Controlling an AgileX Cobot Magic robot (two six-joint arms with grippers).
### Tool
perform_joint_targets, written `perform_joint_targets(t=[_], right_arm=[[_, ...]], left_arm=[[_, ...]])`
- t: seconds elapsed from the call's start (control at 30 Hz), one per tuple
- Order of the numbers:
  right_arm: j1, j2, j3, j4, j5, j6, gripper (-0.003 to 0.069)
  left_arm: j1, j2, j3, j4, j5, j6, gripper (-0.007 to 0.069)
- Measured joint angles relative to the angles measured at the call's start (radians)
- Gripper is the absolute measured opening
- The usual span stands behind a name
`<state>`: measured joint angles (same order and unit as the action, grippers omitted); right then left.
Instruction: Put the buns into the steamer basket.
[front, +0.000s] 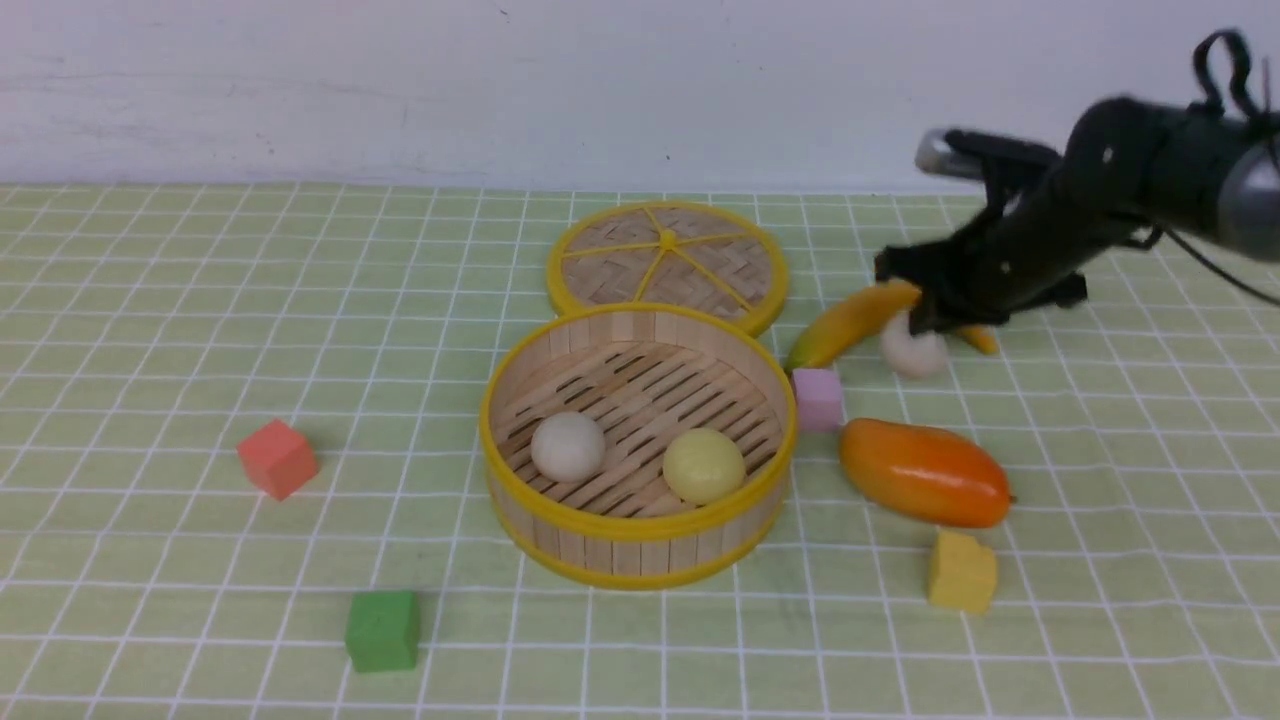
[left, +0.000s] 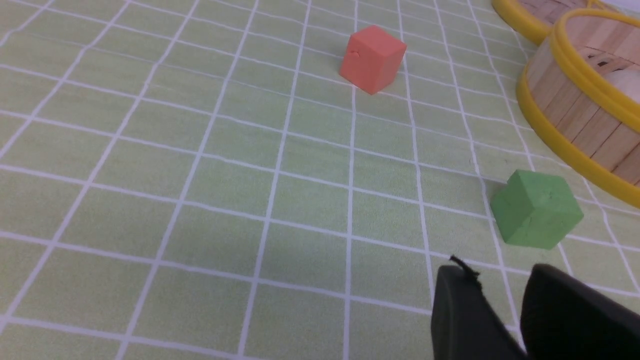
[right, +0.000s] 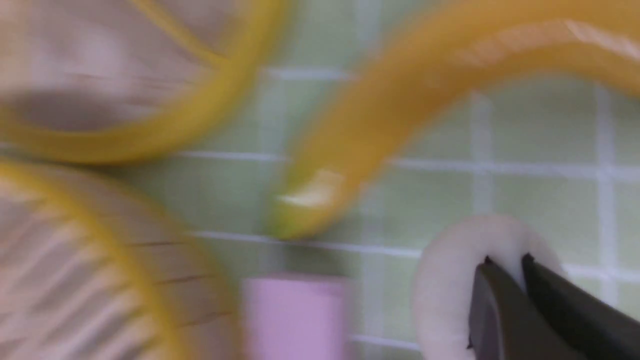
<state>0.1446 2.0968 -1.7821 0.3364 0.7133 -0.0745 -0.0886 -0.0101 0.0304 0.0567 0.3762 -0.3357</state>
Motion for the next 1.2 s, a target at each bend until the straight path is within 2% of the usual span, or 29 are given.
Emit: perform_joint_targets(t=[0.03,0.13,0.3,0.5,0.7,0.77,0.9,1.03,1.2], right_arm=[[0.006,-0.004,-0.01,0.018,0.005,-0.019,0.001],[0.076,-0.017,-0.069,0.182,0.035,-0.179,0.001],[0.183,0.025,-0.073,0.265,0.017,-0.28,0.0011],[0.226,0.106,-0.073,0.24,-0.088,-0.285,0.0051],[0.224,0.133,-0.073,0.22,-0.112,-0.272,0.0197],[0.224,0.128,-0.073,0.209,-0.099,-0.27,0.0297],[0.222,0.088,-0.073,0.191,-0.048,-0.25,0.0412],[0.203,0.005,-0.073,0.149,0.029,-0.18,0.0456],[0.169,-0.149,-0.073,0.033,0.175,-0.116,0.0428]], left_arm=[[0.0,0.0,0.0,0.0,0.0,0.0,0.0187],[0.0,0.0,0.0,0.0,0.0,0.0,0.019],[0.0,0.0,0.0,0.0,0.0,0.0,0.0194],[0.0,0.0,0.0,0.0,0.0,0.0,0.0199],[0.0,0.0,0.0,0.0,0.0,0.0,0.0202],[0.0,0.0,0.0,0.0,0.0,0.0,0.0205],[0.0,0.0,0.0,0.0,0.0,0.0,0.0209],[0.0,0.0,0.0,0.0,0.0,0.0,0.021],[0.0,0.0,0.0,0.0,0.0,0.0,0.021]])
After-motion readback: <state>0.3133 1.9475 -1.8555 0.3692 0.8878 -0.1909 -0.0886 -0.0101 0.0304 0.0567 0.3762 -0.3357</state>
